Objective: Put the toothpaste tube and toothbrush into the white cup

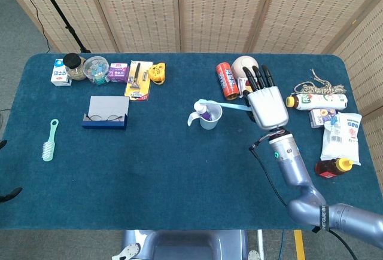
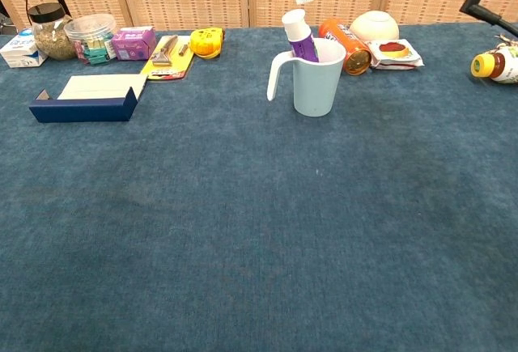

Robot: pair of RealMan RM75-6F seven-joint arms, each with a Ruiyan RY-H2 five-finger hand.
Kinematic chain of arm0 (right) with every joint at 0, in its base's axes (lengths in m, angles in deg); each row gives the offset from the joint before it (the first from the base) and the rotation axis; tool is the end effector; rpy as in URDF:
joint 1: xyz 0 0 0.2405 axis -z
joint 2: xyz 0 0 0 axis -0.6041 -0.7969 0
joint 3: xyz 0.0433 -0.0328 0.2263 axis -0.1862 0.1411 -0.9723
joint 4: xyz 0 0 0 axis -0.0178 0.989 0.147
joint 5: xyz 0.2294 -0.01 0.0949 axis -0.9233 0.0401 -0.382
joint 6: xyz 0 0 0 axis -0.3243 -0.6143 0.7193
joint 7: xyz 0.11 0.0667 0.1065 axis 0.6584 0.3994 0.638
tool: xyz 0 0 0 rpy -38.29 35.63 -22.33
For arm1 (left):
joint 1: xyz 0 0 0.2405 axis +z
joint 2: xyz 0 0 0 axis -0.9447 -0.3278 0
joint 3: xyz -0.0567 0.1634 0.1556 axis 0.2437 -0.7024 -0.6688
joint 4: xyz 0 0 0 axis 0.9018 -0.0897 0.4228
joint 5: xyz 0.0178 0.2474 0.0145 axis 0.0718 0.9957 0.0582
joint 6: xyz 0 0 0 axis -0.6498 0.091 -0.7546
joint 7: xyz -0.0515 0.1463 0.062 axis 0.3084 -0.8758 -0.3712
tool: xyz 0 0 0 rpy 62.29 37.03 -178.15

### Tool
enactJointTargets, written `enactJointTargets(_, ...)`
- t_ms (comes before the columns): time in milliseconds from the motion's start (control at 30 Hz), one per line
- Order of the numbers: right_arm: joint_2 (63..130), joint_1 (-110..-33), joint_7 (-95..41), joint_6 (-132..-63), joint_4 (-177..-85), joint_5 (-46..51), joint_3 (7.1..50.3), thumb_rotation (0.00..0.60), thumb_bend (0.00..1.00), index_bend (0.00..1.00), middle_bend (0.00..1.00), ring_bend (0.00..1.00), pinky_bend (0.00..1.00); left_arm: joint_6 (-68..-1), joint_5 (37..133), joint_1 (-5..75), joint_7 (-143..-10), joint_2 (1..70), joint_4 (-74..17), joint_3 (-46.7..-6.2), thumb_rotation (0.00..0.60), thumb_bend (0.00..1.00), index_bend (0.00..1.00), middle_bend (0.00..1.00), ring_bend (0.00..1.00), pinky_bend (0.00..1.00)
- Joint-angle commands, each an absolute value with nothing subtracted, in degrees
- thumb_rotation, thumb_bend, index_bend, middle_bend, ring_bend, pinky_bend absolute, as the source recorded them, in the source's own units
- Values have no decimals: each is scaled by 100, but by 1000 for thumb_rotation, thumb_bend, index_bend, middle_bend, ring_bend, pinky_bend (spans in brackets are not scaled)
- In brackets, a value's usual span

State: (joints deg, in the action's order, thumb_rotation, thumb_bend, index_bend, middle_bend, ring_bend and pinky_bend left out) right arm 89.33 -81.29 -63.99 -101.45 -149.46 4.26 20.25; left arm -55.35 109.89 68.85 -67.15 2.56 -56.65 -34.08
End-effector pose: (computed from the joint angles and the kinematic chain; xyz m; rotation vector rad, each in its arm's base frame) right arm -0.0799 -0.4023 0.0658 1.6057 -0.4398 0.9789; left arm -0.3106 0.1795 0.1643 -1.3451 -1.0125 -0.8867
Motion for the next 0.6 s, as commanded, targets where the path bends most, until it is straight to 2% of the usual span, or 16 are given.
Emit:
enactJointTargets(33, 8930, -8284, -6821, -10194, -14709, 466, 2023, 600, 428, 666, 80, 0, 0, -5518, 11010, 6877, -6770, 268, -5675, -3421, 600, 0, 0, 0, 0, 0)
enactJointTargets(133, 8972, -8421, -7112, -10155, -14536, 360, 1979, 600, 430, 666, 81, 0, 0, -5522, 11020, 6878, -6809, 276, -5689, -3427, 600, 0, 0, 0, 0, 0)
enactJointTargets(600, 9093, -8746, -8201, -10130, -14268, 791, 2353, 600, 432, 667, 84, 0, 0, -5513, 11027, 6875, -6732, 248, -5675, -3436, 600, 0, 0, 0, 0, 0)
